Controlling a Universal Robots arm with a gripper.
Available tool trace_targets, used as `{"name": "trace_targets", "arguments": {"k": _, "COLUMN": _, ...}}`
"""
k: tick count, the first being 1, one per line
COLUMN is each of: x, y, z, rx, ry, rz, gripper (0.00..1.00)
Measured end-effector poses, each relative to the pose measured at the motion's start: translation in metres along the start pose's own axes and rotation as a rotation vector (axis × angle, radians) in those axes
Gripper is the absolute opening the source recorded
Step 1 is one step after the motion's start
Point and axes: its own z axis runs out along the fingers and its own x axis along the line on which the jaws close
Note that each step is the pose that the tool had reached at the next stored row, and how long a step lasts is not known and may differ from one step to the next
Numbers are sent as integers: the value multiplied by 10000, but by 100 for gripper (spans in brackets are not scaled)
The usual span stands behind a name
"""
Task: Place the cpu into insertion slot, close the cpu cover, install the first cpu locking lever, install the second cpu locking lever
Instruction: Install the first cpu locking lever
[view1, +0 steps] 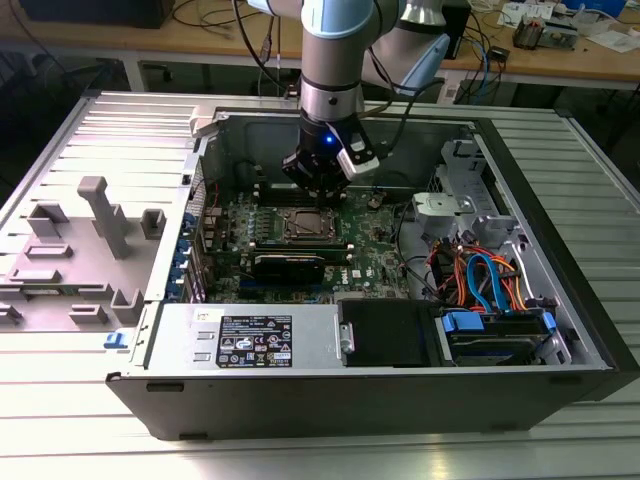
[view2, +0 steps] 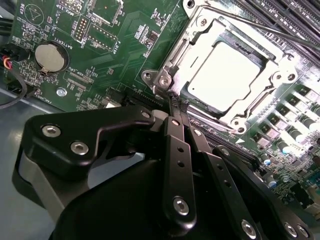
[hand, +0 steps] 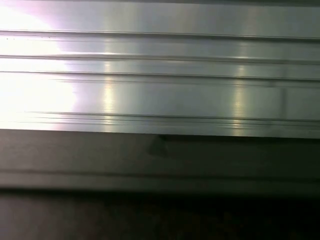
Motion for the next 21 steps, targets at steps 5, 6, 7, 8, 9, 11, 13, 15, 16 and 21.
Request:
{"name": "trace_targets", "arguments": {"k": 5, "x": -2, "y": 1, "z": 17, "rx": -6, "ry": -3, "rz": 0, "gripper": 11}}
{"name": "trace_targets", "arguments": {"k": 6, "x": -2, "y": 0, "z": 17, "rx": -3, "ry": -2, "rz": 0, "gripper": 11}}
{"name": "trace_targets", "arguments": {"k": 7, "x": -2, "y": 0, "z": 17, "rx": -1, "ry": -1, "rz": 1, "gripper": 11}}
{"name": "trace_targets", "arguments": {"k": 8, "x": -2, "y": 0, "z": 17, "rx": 0, "ry": -1, "rz": 0, "gripper": 11}}
{"name": "trace_targets", "arguments": {"k": 9, "x": -2, "y": 0, "z": 17, "rx": -1, "ry": 0, "rz": 0, "gripper": 11}}
{"name": "trace_targets", "arguments": {"k": 11, "x": -2, "y": 0, "z": 16, "rx": -1, "ry": -1, "rz": -2, "gripper": 11}}
{"name": "trace_targets", "arguments": {"k": 13, "x": -3, "y": 2, "z": 14, "rx": -4, "ry": -1, "rz": -5, "gripper": 11}}
{"name": "trace_targets", "arguments": {"k": 15, "x": -3, "y": 2, "z": 0, "rx": -7, "ry": -5, "rz": -6, "gripper": 11}}
{"name": "trace_targets", "arguments": {"k": 16, "x": -3, "y": 1, "z": -15, "rx": -5, "ry": -2, "rz": -6, "gripper": 11}}
{"name": "trace_targets", "arguments": {"k": 21, "x": -3, "y": 1, "z": -56, "rx": -5, "ry": -1, "rz": -6, "gripper": 11}}
